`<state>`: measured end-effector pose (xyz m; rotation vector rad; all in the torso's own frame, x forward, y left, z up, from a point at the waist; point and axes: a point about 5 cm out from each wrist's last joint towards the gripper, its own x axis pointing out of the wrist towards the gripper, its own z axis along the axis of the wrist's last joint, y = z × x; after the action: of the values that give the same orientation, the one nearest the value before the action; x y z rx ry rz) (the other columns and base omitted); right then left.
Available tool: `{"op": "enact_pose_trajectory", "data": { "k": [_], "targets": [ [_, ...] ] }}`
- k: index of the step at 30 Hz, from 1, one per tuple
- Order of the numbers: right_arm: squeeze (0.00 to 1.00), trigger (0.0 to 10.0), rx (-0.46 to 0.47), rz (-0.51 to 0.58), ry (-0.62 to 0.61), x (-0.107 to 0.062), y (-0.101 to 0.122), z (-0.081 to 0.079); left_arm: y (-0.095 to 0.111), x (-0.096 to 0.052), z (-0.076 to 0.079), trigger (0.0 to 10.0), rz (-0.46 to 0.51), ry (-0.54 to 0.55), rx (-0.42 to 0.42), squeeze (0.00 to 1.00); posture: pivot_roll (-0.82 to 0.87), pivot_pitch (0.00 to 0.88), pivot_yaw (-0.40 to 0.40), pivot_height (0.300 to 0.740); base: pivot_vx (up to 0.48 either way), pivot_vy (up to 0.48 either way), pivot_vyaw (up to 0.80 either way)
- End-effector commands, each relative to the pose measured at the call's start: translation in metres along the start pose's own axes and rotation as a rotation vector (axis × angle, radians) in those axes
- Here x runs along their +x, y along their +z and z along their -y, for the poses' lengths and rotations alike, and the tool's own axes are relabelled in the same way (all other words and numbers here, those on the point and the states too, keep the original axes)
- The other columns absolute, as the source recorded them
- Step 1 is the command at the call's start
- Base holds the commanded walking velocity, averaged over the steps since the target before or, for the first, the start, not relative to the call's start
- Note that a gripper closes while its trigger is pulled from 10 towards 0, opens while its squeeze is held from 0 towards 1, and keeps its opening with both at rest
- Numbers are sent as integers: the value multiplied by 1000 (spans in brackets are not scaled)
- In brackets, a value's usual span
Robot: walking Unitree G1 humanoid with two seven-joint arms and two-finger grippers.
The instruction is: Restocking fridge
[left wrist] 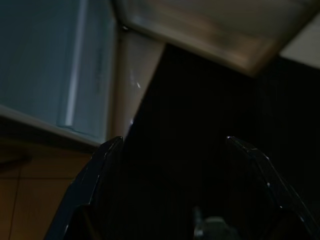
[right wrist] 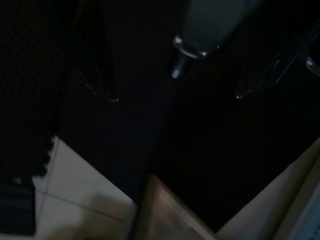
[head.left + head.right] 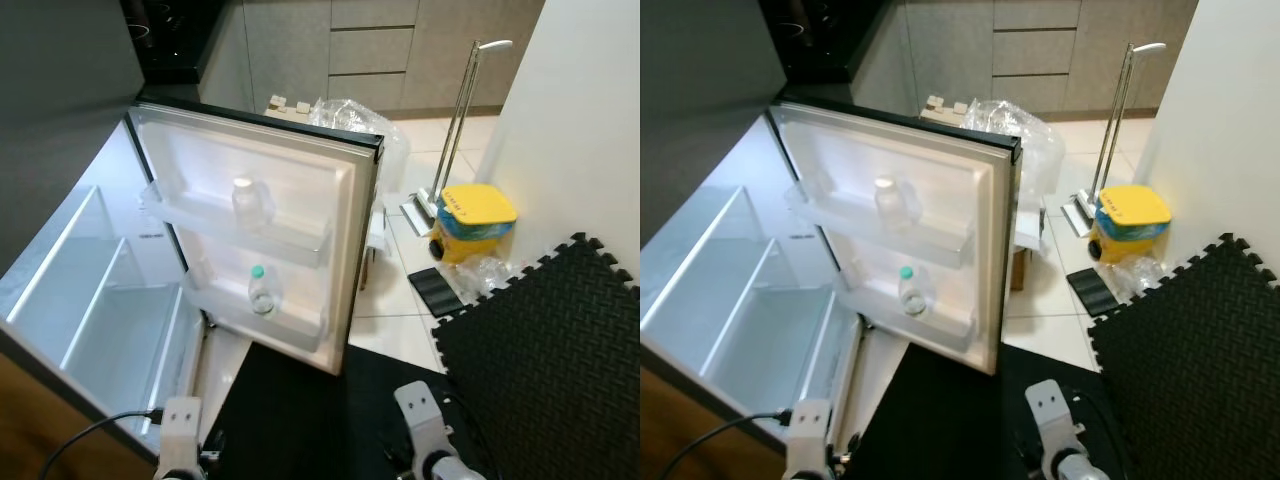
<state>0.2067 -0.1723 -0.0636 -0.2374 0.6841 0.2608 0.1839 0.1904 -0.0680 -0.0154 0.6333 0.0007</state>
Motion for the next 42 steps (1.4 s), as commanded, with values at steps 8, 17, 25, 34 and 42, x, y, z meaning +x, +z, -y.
{"op": "enact_pose_trajectory", "data": {
  "k": [8, 17, 25, 34, 42],
  "targets": [
    [0, 10000, 3, 2, 17, 0, 0, -3, -10, -6, -4, 10000, -28, 5, 19, 0, -59, 36, 26, 719, 0, 0, 800],
    [0, 10000, 3, 0, 16, 0, -1, -4, -11, -7, -4, 10000, -27, 4, 15, 0, -63, 38, 28, 719, 0, 0, 800],
    [0, 10000, 1, -4, 16, -1, -3, -5, -11, -7, -3, 10000, -22, 3, 14, 0, -63, 40, 27, 719, 0, 0, 663],
    [0, 10000, -3, 0, 17, 0, -1, -4, -11, -7, -3, 10000, -25, 3, 15, 0, -62, 42, 27, 719, 0, 0, 581],
    [0, 10000, -1, 2, 17, 0, 0, -5, -11, -7, -3, 10000, -23, -3, 19, 0, -63, 42, 30, 719, 0, 0, 577]
  ]
}}
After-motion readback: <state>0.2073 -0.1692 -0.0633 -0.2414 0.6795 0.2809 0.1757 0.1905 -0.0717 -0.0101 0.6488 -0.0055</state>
